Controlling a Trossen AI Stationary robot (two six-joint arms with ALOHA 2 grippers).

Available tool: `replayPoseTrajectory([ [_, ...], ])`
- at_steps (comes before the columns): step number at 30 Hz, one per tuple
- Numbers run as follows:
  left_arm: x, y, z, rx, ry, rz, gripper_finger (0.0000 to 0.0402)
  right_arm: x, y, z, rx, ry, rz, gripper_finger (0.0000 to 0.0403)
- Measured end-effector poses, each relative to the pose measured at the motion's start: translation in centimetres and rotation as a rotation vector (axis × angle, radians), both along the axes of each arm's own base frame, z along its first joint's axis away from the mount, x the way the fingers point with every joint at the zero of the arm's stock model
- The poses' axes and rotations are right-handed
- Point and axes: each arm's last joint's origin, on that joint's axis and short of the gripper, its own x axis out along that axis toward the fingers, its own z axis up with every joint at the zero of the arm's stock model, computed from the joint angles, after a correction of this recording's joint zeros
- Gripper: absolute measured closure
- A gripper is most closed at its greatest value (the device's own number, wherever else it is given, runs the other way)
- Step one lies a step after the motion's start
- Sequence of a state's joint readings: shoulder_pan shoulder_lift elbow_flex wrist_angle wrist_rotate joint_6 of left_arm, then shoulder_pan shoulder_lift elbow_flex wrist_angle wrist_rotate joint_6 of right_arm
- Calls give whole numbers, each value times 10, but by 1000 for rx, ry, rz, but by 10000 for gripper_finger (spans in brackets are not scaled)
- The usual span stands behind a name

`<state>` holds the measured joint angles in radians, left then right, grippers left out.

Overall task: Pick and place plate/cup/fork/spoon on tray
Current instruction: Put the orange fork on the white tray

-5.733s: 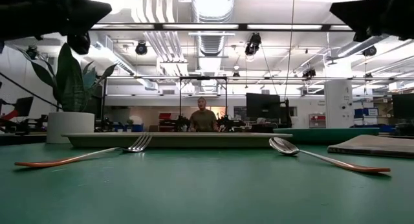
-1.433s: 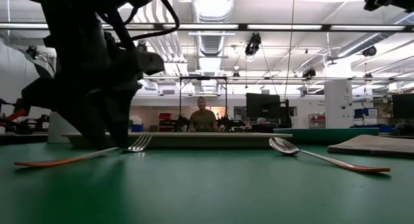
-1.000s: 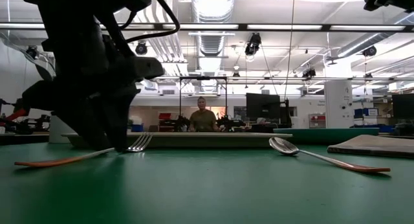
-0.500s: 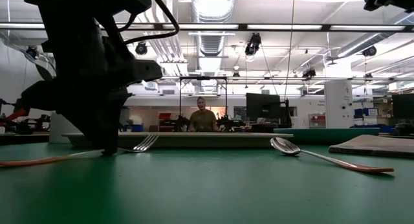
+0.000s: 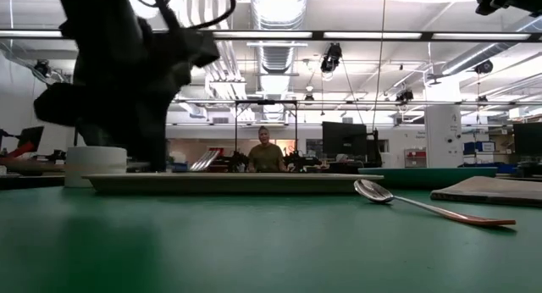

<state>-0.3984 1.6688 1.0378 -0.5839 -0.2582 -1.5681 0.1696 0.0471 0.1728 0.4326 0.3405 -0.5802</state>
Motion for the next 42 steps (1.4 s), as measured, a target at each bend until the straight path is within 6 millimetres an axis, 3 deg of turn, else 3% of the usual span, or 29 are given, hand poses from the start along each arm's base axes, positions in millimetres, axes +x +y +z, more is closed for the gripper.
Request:
replayPoseTrajectory([
  [8, -9, 18, 41, -3, -148, 86, 393, 0, 0, 0, -3, 1, -1, 360],
  [16, -21, 60, 68, 84, -199, 188, 393, 0, 0, 0, 3, -1, 2, 360],
  [32, -32, 158, 73, 204, -52, 214, 393, -4, -1, 11, 70, 14, 43, 360],
  [42, -40, 190, 67, 210, 12, 247, 393, -9, -2, 21, 143, 87, 83, 360],
])
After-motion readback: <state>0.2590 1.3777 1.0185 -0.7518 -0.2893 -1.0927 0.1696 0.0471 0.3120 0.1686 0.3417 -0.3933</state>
